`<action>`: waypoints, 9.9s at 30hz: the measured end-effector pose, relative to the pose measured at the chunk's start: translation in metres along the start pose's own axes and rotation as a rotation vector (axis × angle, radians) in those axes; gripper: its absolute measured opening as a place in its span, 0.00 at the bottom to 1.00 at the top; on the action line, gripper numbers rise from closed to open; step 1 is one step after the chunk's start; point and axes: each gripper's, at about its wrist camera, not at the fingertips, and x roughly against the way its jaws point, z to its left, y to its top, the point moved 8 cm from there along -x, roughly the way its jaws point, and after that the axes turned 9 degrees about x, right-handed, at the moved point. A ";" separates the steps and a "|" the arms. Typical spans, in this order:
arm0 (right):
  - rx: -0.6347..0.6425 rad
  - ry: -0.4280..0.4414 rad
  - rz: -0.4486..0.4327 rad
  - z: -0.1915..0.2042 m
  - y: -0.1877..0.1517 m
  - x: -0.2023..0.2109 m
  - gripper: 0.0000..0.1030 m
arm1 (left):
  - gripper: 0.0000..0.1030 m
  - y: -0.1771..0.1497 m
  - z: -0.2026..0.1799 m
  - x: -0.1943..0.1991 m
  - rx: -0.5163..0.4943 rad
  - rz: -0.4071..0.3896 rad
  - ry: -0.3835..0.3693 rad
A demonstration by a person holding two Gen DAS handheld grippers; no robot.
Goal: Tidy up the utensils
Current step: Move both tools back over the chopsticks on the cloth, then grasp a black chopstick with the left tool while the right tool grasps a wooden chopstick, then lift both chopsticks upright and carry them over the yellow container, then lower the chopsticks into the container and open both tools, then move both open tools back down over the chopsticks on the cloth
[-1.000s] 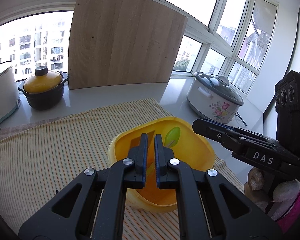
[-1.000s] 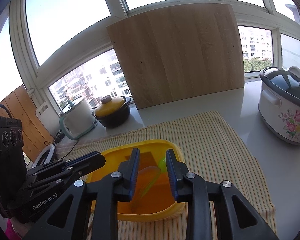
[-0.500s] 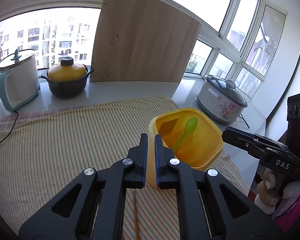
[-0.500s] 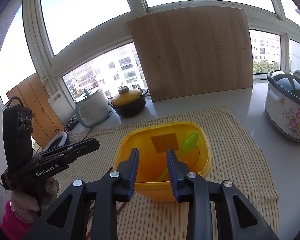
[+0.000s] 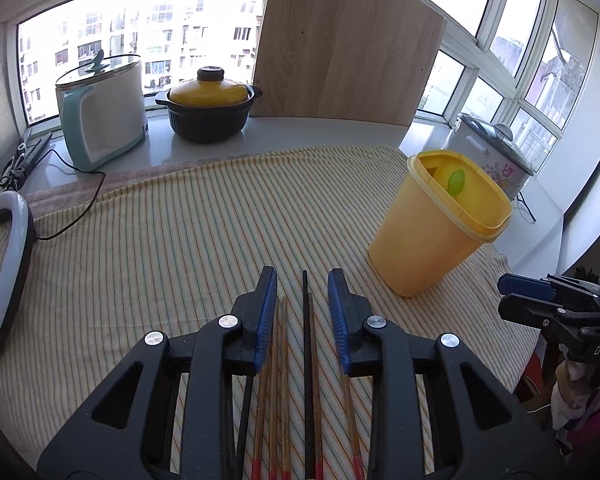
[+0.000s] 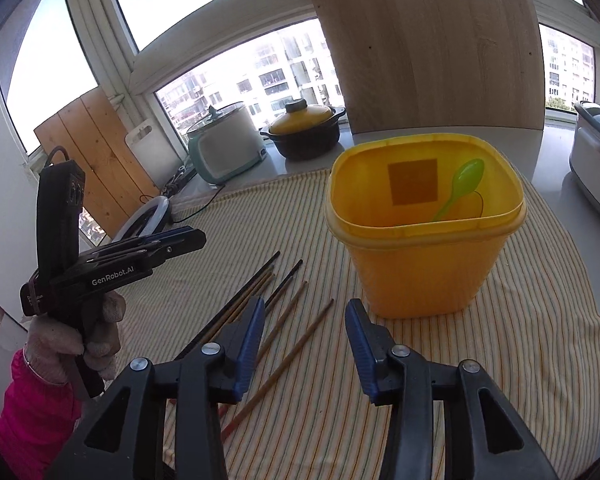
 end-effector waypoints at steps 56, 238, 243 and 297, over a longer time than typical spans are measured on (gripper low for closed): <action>0.040 -0.171 0.359 0.029 -0.045 -0.138 0.10 | 0.04 -0.055 0.047 -0.089 -0.143 0.279 0.086; 0.033 -0.243 -0.326 -0.056 0.075 0.086 0.45 | 0.27 0.060 -0.078 0.030 0.012 -0.211 -0.103; 0.064 -0.205 -0.313 -0.032 0.069 0.083 0.49 | 0.27 0.048 -0.049 0.033 0.019 -0.189 -0.059; 0.018 -0.010 0.179 0.035 -0.039 -0.089 0.35 | 0.12 -0.078 0.030 -0.065 -0.110 0.292 0.112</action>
